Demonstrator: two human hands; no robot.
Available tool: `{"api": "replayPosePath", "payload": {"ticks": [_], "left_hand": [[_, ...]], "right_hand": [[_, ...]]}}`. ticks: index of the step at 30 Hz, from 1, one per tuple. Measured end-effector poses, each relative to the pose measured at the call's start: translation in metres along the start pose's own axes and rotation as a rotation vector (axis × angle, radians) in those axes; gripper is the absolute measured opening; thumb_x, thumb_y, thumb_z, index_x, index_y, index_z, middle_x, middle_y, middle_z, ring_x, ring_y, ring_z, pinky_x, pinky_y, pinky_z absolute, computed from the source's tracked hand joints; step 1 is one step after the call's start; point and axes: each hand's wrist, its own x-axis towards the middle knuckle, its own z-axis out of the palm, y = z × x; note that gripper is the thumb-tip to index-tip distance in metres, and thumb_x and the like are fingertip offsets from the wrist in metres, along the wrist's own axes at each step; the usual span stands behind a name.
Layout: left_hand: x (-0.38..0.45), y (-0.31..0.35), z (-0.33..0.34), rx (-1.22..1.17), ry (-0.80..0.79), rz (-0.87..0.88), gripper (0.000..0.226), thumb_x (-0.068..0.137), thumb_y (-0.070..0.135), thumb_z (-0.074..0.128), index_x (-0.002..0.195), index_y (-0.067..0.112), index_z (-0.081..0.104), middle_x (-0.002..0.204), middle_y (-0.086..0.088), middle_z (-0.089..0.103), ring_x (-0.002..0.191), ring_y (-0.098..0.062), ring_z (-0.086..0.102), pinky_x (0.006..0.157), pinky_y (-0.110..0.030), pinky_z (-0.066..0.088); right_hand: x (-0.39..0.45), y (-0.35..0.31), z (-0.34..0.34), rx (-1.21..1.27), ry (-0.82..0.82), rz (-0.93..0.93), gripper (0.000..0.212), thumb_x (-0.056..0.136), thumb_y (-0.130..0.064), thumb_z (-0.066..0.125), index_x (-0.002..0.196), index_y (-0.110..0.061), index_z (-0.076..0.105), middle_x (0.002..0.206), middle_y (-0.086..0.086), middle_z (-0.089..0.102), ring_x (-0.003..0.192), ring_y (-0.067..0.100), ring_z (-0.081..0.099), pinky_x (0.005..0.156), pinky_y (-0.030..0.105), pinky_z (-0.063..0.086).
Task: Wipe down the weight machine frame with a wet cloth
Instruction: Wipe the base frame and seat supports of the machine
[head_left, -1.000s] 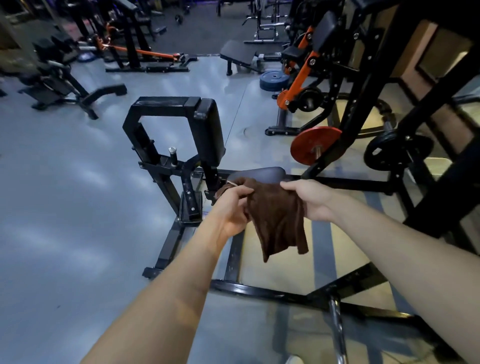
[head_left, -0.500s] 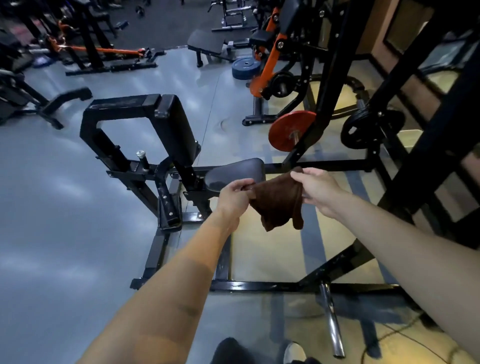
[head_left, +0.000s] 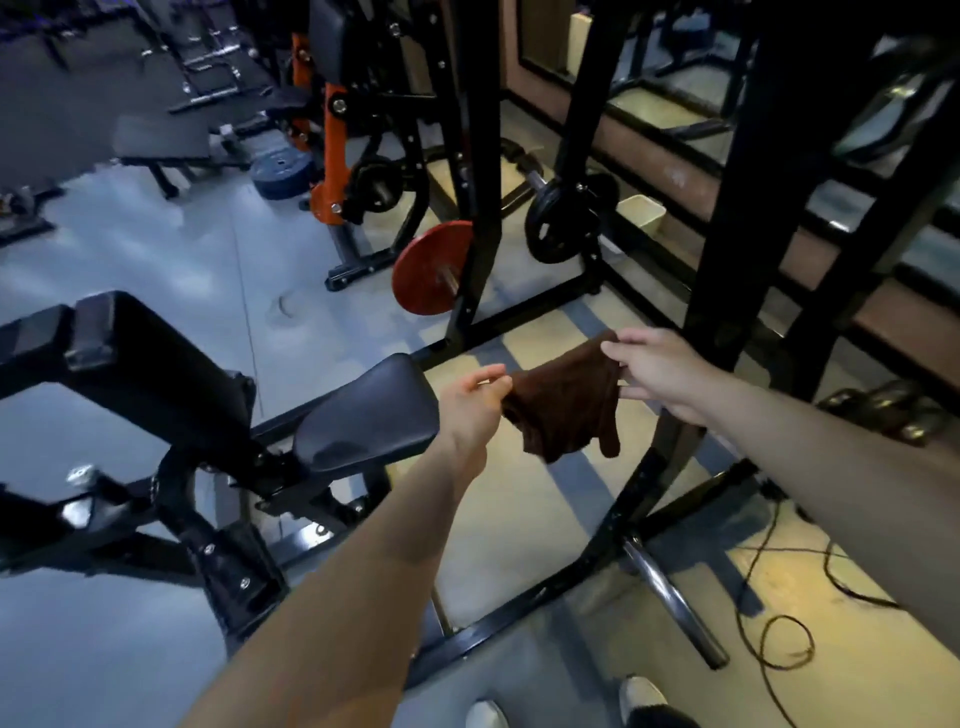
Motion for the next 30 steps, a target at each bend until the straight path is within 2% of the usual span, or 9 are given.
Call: {"api": "replayPosePath", "payload": {"ticks": [3,8,11,15,17,20,25,27,30], "left_hand": [[0.018,0.004,0.018,0.036,-0.057,0.067,0.016,0.098,0.006,0.065,0.107,0.017,0.073,0.104,-0.007,0.069,0.082,-0.014,0.061,0.073,-0.021,0.051],[0.050,-0.012,0.053,0.050,-0.074,0.127,0.023,0.098,0.002,0.062,0.101,0.022,0.073,0.111,-0.010,0.072,0.099,-0.023,0.068,0.093,-0.035,0.057],[0.081,-0.041,0.073,0.027,-0.058,0.168,0.026,0.100,0.002,0.058,0.101,0.024,0.072,0.109,-0.008,0.072,0.102,-0.021,0.068,0.088,-0.030,0.058],[0.120,-0.100,0.098,0.033,-0.025,0.172,0.026,0.102,0.002,0.053,0.110,0.018,0.071,0.108,-0.004,0.069,0.104,-0.018,0.066,0.088,-0.029,0.057],[0.140,-0.132,0.106,0.060,0.001,0.189,0.026,0.103,0.003,0.052,0.115,0.018,0.070,0.111,-0.002,0.068,0.105,-0.016,0.064,0.092,-0.030,0.056],[0.169,-0.174,0.110,0.022,0.050,0.223,0.026,0.103,0.004,0.053,0.114,0.018,0.071,0.112,-0.002,0.068,0.101,-0.012,0.064,0.085,-0.026,0.054],[0.218,-0.244,0.119,-0.095,-0.022,0.237,0.021,0.100,0.004,0.059,0.099,0.018,0.075,0.102,-0.007,0.074,0.094,-0.021,0.072,0.081,-0.032,0.061],[0.235,-0.273,0.124,-0.087,-0.045,0.252,0.022,0.099,0.006,0.061,0.096,0.020,0.077,0.102,-0.007,0.076,0.097,-0.023,0.073,0.081,-0.034,0.062],[0.252,-0.319,0.138,-0.094,-0.078,0.279,0.021,0.099,0.005,0.062,0.095,0.019,0.078,0.099,-0.007,0.077,0.090,-0.022,0.073,0.078,-0.033,0.062]], "right_hand": [[0.013,0.001,-0.011,0.045,0.072,-0.018,0.033,0.103,-0.023,0.063,0.135,-0.016,0.060,0.117,0.005,0.072,0.104,0.017,0.072,0.077,0.029,0.059],[0.045,0.022,-0.028,0.014,0.104,-0.069,0.037,0.102,-0.027,0.064,0.138,-0.017,0.061,0.121,0.007,0.073,0.103,0.019,0.074,0.081,0.032,0.062],[0.068,0.044,-0.033,-0.017,0.025,-0.128,0.024,0.105,-0.025,0.060,0.127,-0.018,0.066,0.114,0.008,0.076,0.097,0.016,0.076,0.072,0.026,0.061],[0.098,0.097,-0.027,-0.106,-0.089,-0.169,0.017,0.105,-0.026,0.059,0.115,-0.018,0.071,0.113,0.015,0.076,0.105,0.026,0.074,0.095,0.042,0.060],[0.119,0.131,-0.024,-0.145,-0.111,-0.213,0.017,0.105,-0.025,0.058,0.111,-0.017,0.072,0.108,0.011,0.077,0.097,0.020,0.076,0.083,0.033,0.061],[0.148,0.173,-0.011,-0.147,-0.056,-0.284,0.016,0.107,-0.022,0.055,0.107,-0.016,0.070,0.107,0.005,0.075,0.091,0.013,0.075,0.069,0.022,0.056],[0.205,0.250,0.009,-0.152,0.097,-0.442,0.022,0.092,-0.040,0.061,0.100,-0.023,0.072,0.100,0.004,0.077,0.096,0.023,0.074,0.092,0.052,0.060],[0.218,0.278,0.010,-0.183,0.124,-0.498,0.023,0.091,-0.043,0.060,0.097,-0.023,0.072,0.098,0.005,0.077,0.097,0.025,0.073,0.095,0.056,0.057],[0.230,0.320,0.007,-0.199,0.140,-0.531,0.016,0.102,-0.029,0.059,0.096,-0.020,0.072,0.104,0.018,0.074,0.100,0.036,0.072,0.094,0.058,0.057]]}}
